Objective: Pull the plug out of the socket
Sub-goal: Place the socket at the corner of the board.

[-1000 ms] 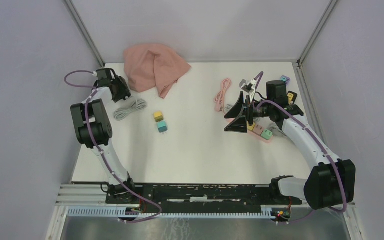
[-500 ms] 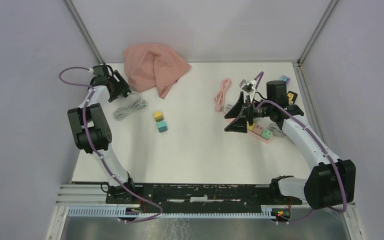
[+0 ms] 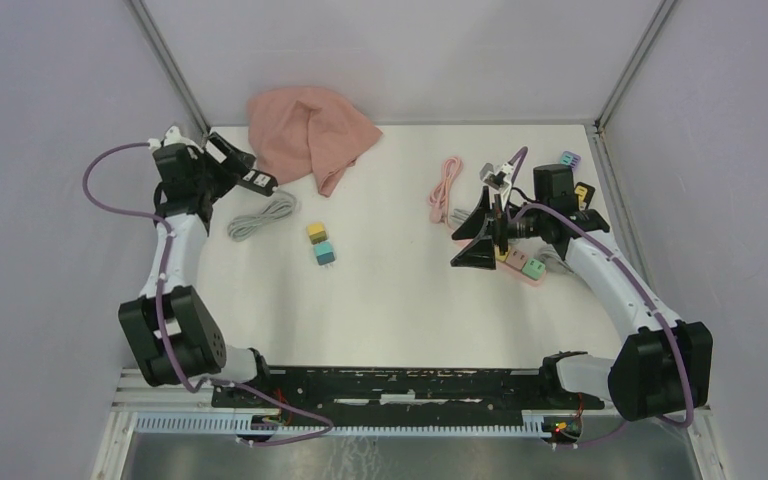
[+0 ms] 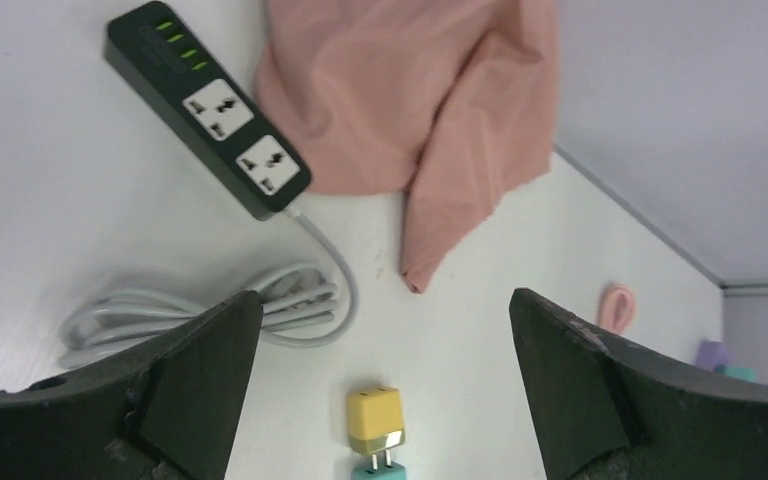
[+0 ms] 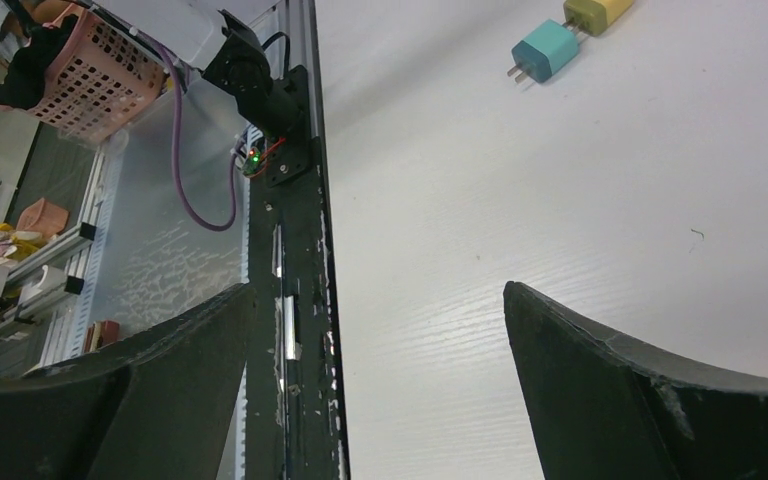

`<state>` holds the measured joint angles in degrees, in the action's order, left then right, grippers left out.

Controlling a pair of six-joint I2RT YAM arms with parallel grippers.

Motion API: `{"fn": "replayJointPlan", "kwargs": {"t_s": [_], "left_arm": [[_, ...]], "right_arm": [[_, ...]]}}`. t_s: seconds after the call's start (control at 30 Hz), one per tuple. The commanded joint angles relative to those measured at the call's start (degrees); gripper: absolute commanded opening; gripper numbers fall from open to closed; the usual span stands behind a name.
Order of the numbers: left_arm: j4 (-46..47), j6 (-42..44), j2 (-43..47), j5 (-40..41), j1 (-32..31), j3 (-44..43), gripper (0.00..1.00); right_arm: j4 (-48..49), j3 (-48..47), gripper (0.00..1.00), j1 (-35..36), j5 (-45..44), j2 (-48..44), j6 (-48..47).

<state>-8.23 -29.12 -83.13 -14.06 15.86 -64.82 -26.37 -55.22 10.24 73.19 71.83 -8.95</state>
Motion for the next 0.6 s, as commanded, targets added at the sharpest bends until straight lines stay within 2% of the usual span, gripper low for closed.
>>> {"fn": "replayJointPlan", "kwargs": {"t_s": [0.0,0.17,0.23,0.43,0.57], "left_arm": [[15.8,-9.7,8.8,-14.6,0.2,9.6,0.99],[22.4,-13.3,14.1,-26.4,-1.3,15.8,0.99],[20.1,-10.2,16.3,-26.7,-4.8,16.0,0.99],[7.7,6.8,22.7,-25.2,-18.9,12.7,0.99],[5.9,14.5,29.1,-25.5,-25.5,15.1,0.99]], "right_arm": [[-2.3,-3.2,1.00,-0.9,-0.4,-1.8,-3.9],[-6.7,-4.6,1.00,-2.5,-1.6,-2.3,-8.3],[-7.8,-4.9,1.00,-3.0,-2.4,-2.8,-9.6],[-9.5,-5.1,1.00,-5.7,-3.1,-2.7,-11.8],[-11.0,-5.6,1.00,-7.4,-3.8,-2.3,-13.5]]}}
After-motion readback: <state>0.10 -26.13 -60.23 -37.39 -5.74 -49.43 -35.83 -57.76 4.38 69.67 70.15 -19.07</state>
